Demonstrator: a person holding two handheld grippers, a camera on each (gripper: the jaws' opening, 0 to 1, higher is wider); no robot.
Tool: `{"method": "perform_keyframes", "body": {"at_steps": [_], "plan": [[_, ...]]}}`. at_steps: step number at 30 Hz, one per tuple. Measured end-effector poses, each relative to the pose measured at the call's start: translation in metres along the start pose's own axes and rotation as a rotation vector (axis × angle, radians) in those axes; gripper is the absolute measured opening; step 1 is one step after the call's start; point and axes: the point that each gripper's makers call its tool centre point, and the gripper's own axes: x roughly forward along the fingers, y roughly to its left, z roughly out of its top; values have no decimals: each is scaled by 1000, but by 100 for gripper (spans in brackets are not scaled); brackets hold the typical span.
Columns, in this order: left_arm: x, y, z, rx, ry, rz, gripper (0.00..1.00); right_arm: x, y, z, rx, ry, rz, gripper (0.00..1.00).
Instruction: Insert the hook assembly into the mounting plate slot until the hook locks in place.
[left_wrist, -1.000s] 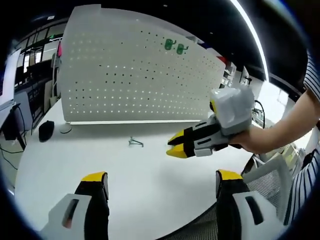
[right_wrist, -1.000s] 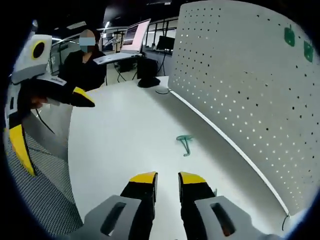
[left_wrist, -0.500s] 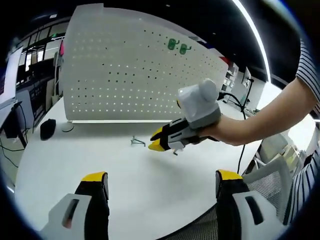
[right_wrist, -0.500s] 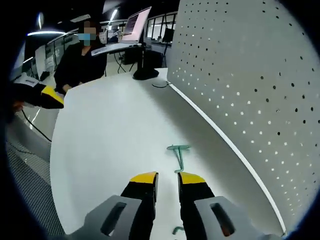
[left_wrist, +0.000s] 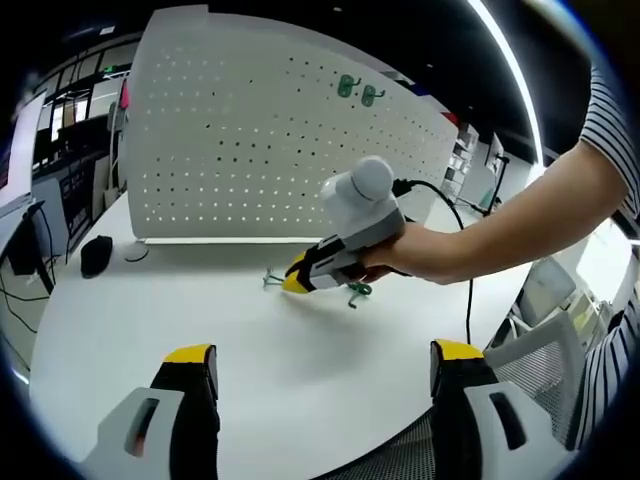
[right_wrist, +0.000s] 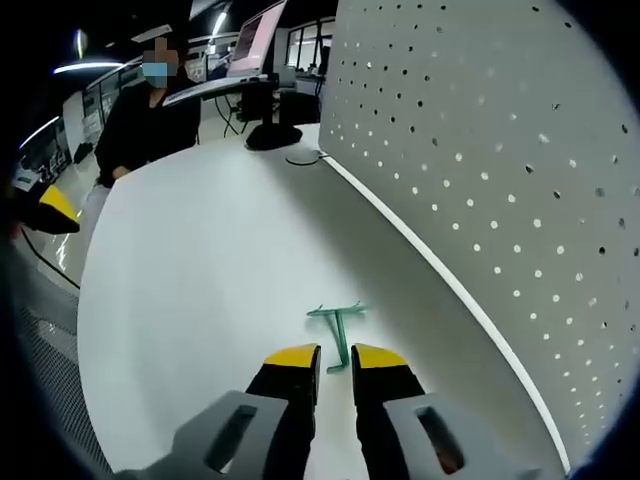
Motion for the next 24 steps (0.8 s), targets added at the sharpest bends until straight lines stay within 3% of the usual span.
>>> {"method": "perform_keyframes", "body": {"at_steps": [5, 15, 24], "plan": [[0, 1, 1, -6, -1, 2, 89, 9, -3, 1, -14, 22, -6, 6], [0, 1, 1, -8, -2, -1, 89, 11, -5, -3, 48, 54, -24, 2], [-1, 3, 4, -25, -12, -4, 87, -3, -3, 2, 165, 30, -10, 1]]}}
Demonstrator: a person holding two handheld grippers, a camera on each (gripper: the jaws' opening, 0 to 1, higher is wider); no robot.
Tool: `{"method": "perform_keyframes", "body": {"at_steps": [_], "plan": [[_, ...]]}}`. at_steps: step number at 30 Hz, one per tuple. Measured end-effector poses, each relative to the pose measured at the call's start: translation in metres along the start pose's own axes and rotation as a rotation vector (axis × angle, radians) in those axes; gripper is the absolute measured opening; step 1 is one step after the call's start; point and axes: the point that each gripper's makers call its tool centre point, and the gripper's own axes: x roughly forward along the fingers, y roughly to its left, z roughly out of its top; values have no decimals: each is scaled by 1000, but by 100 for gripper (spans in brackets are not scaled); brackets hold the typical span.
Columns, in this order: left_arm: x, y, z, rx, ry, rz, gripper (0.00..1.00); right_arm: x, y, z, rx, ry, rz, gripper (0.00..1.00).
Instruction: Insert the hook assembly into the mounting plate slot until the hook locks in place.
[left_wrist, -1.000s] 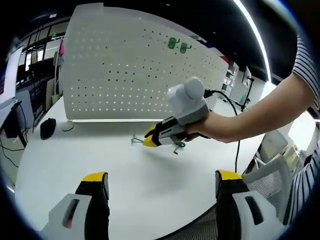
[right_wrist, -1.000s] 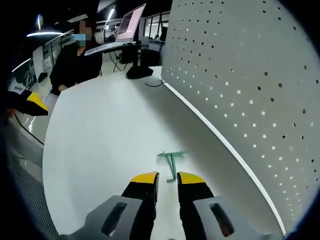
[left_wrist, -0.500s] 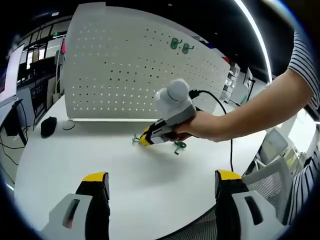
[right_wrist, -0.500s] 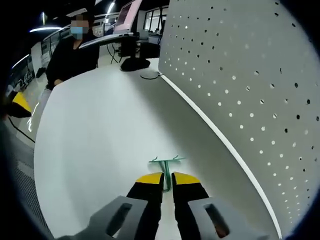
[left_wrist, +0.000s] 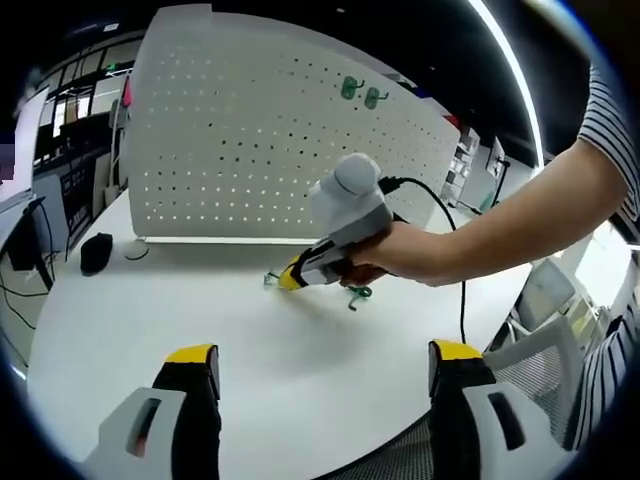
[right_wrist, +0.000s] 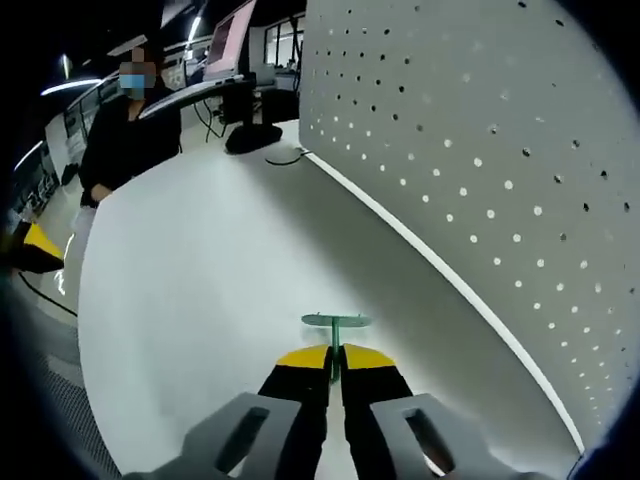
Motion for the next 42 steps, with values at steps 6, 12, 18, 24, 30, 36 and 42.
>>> {"method": "perform_keyframes", "body": {"at_steps": [6, 12, 18, 24, 30, 36, 42], "plan": [[0, 9, 9, -46, -27, -9, 86, -23, -5, 4, 115, -41, 2, 0], [5, 22, 24, 19, -36, -9, 85, -58, -1, 9, 167, -87, 21, 0], [10, 27, 41, 60, -58, -37, 83, -91, 16, 12, 262, -131, 78, 0], [16, 12, 60, 98, -96, -108, 77, -124, 33, 11, 329, -155, 126, 0], [21, -4, 70, 148, -112, -171, 68, -149, 47, 15, 397, -195, 168, 0], [21, -15, 77, 154, -132, -218, 59, -163, 59, 13, 497, -211, 228, 0], [18, -28, 79, 170, -147, -273, 48, -175, 70, 14, 576, -228, 291, 0]]}}
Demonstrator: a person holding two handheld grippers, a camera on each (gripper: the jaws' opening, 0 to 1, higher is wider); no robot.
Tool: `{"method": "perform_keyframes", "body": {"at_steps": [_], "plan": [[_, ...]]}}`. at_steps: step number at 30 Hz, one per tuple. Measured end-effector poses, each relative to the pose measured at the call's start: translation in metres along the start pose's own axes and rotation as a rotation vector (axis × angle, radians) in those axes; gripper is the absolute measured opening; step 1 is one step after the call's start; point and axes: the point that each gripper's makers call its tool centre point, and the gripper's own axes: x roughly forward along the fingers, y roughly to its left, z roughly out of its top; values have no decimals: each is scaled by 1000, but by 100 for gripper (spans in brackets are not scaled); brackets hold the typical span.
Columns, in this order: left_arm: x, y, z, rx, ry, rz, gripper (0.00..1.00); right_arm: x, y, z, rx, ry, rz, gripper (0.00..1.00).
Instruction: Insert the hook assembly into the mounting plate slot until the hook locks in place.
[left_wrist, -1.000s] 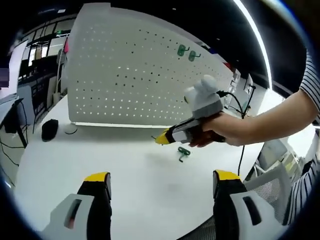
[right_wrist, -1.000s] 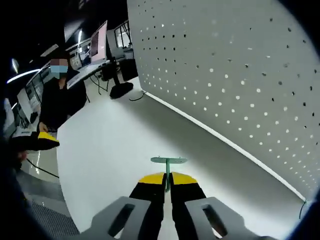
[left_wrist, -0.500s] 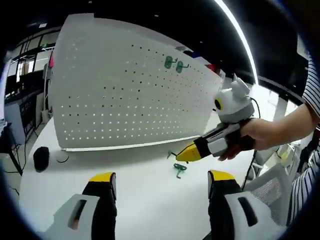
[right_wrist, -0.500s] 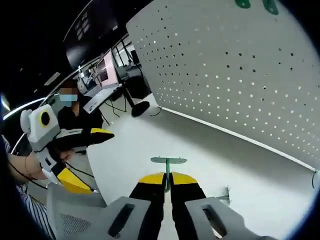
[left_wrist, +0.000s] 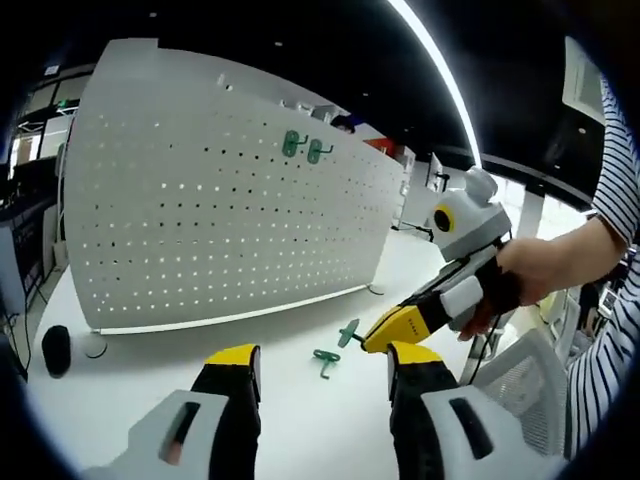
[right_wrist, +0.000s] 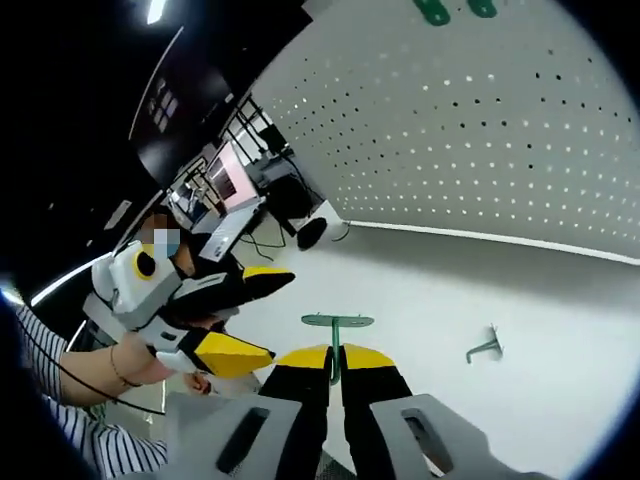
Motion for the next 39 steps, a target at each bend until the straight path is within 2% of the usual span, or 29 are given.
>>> {"method": "perform_keyframes", "body": {"at_steps": [2, 5, 13, 19, 31, 34, 39], "plan": [[1, -3, 1, 0, -7, -15, 46, -1, 3, -1, -5, -1, 15, 0], [2, -8, 2, -9, -12, -40, 44, -3, 6, -6, 51, 4, 55, 0], [1, -21, 7, 5, -19, -104, 31, -10, 20, -9, 155, 6, 150, 0], [-1, -28, 8, 10, -20, -139, 24, -14, 26, -14, 185, 19, 204, 0], [-1, -40, 6, 17, -14, -201, 12, -17, 37, -13, 223, 16, 267, 0], [0, -44, 8, 29, -19, -217, 6, -18, 38, -12, 239, 10, 279, 0], [1, -47, 8, 67, -3, -235, 4, -19, 38, -15, 256, 16, 291, 1]]}}
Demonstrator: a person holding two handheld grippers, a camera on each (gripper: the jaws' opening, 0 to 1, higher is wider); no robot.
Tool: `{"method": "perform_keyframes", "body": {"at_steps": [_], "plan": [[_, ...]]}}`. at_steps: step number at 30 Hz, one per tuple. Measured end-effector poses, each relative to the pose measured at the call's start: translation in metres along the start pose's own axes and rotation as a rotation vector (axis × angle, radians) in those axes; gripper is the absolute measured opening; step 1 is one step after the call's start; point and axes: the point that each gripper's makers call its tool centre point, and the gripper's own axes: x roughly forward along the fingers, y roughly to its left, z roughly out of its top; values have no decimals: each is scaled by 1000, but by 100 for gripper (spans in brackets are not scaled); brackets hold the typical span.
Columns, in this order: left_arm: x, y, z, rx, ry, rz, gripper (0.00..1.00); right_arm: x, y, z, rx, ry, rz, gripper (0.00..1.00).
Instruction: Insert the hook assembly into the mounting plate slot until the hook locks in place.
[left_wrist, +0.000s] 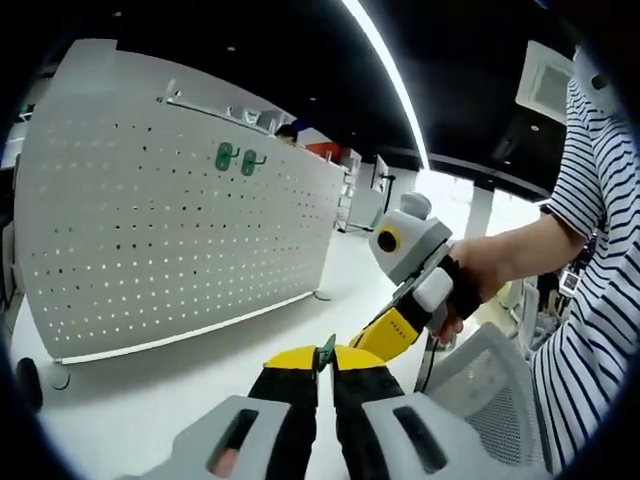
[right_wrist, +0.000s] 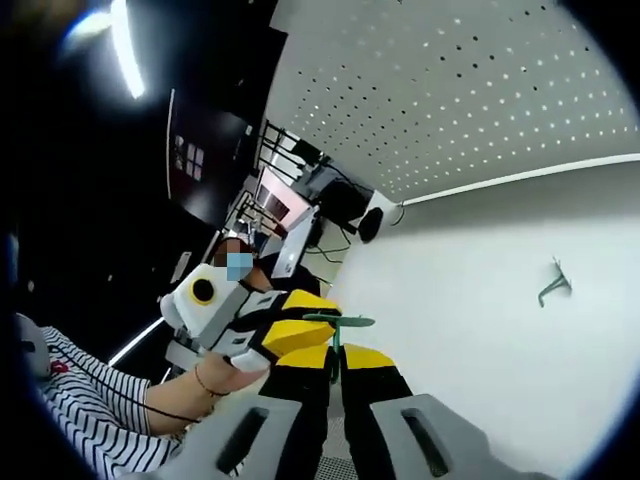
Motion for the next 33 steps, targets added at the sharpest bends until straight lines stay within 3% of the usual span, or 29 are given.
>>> {"method": "perform_keyframes", "body": {"at_steps": [6, 14, 19, 25, 29, 33], "plan": [[4, -2, -2, 25, 28, -11, 3, -3, -3, -2, 2, -15, -8, 1], [12, 10, -3, -35, 58, 52, 2, -12, -7, 16, -76, -95, -62, 5], [6, 33, -10, -136, 92, 156, 2, -22, -7, 28, -227, -131, -147, 7], [-3, 53, -14, -306, 94, 245, 2, -25, -5, 27, -483, -102, -260, 12], [-7, 60, -12, -453, 63, 273, 2, -19, -1, 25, -668, -79, -323, 13], [-8, 62, -12, -560, 35, 272, 1, -10, 3, 20, -743, -57, -343, 13]]}}
